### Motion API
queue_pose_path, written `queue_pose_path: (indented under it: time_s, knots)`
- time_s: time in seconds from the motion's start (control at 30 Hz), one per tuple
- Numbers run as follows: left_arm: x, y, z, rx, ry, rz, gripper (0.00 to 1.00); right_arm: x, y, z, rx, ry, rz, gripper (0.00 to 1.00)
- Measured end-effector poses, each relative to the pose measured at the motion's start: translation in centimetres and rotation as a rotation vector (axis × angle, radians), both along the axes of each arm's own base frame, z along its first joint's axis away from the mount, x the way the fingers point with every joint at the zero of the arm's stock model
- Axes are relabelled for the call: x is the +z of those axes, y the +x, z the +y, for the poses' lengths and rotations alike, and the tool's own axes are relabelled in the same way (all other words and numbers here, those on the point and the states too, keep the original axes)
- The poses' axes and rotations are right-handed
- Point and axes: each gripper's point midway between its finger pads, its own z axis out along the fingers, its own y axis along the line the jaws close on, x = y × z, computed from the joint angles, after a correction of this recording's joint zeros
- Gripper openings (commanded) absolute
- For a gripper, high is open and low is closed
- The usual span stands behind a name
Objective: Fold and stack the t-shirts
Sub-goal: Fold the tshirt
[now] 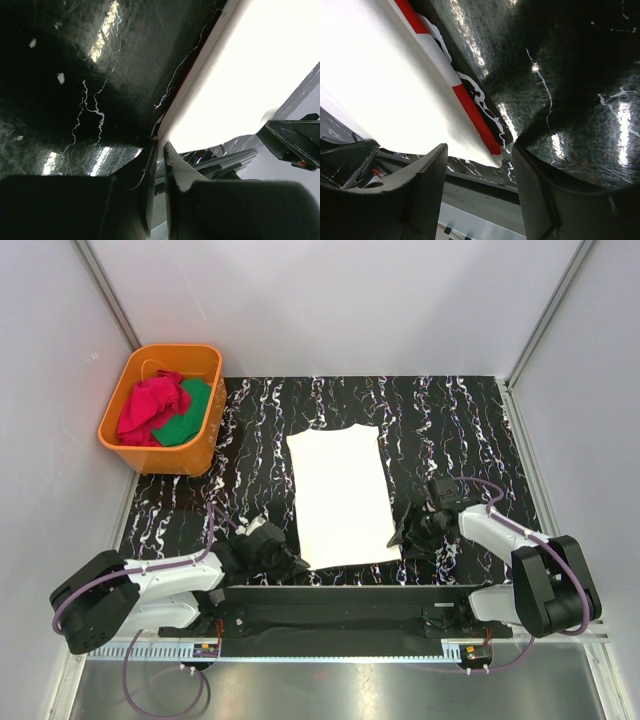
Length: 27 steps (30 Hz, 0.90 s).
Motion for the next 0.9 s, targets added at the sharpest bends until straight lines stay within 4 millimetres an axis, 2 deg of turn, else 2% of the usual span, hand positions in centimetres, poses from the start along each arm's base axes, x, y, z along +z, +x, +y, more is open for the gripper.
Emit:
queue_pose_path:
  time_s: [0.07, 0.27, 0.57, 0.63, 0.7, 0.73, 0.8, 0.83, 0.87, 0.9]
  knots:
    - [0.1, 0.1, 0.1, -0.005, 0.008, -0.008, 0.14, 0.0, -0.1, 0.1, 0.0, 0.005, 0.001, 0.58]
    - [0.2, 0.5, 0.7, -0.018, 0.061, -0.028, 0.14, -0.1, -0.9, -0.1, -0.002, 0.002, 0.005, 0.57]
    - [0.2, 0.6, 0.9, -0.029, 0.093, -0.033, 0.14, -0.2, -1.6, 0.9, 0.025, 0.019, 0.037, 0.56]
    - [0.2, 0.6, 0.9, -0.032, 0.097, -0.032, 0.14, -0.2, -1.5, 1.1, 0.024, 0.026, 0.05, 0.53]
    - [0.3, 0.6, 0.9, -0.034, 0.1, -0.033, 0.14, -0.4, -1.5, 1.3, 0.028, 0.034, 0.057, 0.44]
    - [0.2, 0.6, 1.0, -0.034, 0.101, -0.033, 0.13, -0.4, -1.5, 1.4, 0.029, 0.039, 0.063, 0.32]
    - [0.3, 0.7, 1.0, -0.033, 0.101, -0.035, 0.1, -0.8, -1.4, 1.6, 0.03, 0.04, 0.072, 0.19]
    - [0.3, 0.7, 1.0, -0.032, 0.102, -0.036, 0.03, -0.9, -1.4, 1.6, 0.029, 0.044, 0.078, 0.05]
    - [0.3, 0.8, 1.1, -0.03, 0.103, -0.039, 0.0, -1.0, -1.3, 1.7, 0.031, 0.047, 0.074, 0.0]
    - [0.4, 0.8, 1.2, -0.032, 0.109, -0.044, 0.0, -1.1, -1.3, 1.8, 0.03, 0.049, 0.074, 0.0]
